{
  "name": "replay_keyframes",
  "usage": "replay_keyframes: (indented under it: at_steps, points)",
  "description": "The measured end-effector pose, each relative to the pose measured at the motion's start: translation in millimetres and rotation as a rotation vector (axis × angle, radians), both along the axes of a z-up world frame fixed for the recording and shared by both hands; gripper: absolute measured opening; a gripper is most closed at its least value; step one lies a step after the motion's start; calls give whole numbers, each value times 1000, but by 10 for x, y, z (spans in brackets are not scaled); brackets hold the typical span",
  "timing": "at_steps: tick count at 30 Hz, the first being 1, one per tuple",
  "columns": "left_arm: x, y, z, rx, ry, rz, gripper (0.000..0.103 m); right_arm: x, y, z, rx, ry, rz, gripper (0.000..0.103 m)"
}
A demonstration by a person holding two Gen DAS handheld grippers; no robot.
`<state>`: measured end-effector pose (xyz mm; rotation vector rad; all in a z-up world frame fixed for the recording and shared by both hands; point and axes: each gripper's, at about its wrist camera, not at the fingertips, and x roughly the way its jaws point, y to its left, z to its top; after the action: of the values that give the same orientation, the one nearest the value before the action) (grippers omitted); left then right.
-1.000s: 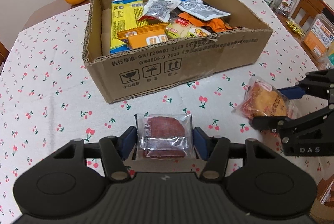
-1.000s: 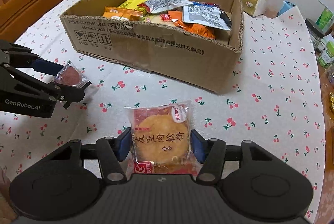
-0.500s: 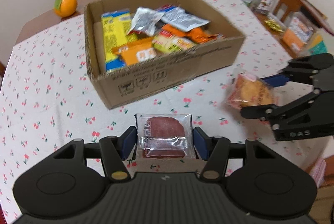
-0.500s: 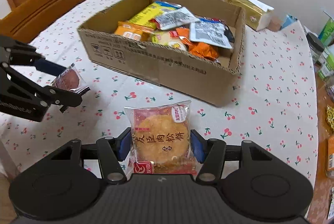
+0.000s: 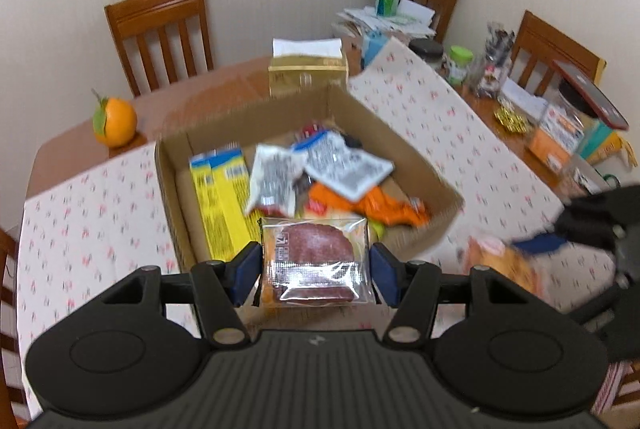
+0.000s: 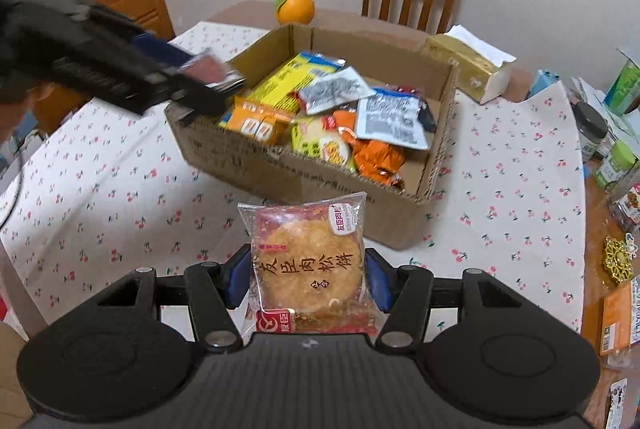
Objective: Organize snacks
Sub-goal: 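Carry the meat-slice packet into the box and open left tool while right tool lifts the biscuit packet, then lower the biscuit packet into the box and open right tool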
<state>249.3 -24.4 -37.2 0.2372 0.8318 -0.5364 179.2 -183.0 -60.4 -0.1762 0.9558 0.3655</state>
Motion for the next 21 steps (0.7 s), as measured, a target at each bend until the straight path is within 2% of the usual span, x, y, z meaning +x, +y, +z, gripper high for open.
replay_keyframes:
  at_steps: [4, 7, 9, 11, 14, 21]
  points:
    - [212, -107, -36, -31, -8, -3, 59, -4, -29, 53, 2, -13, -19, 63]
    - [287, -160, -86, -55, -24, 19, 74, -8, -49, 81, -1, -18, -31, 63]
    - [294, -166, -92, -64, -36, 43, 89, -17, -61, 107, -1, -22, -37, 63]
    - [251, -141, -79, -76, -58, 58, 95, -15, -70, 135, -4, -28, -41, 63]
    - [149, -36, -55, -87, -95, 90, 98, 5, -90, 176, -9, -39, -45, 63]
    - [-174, 285, -76, -47, -148, 198, 100, 186, -90, 296, -4, -67, -42, 63]
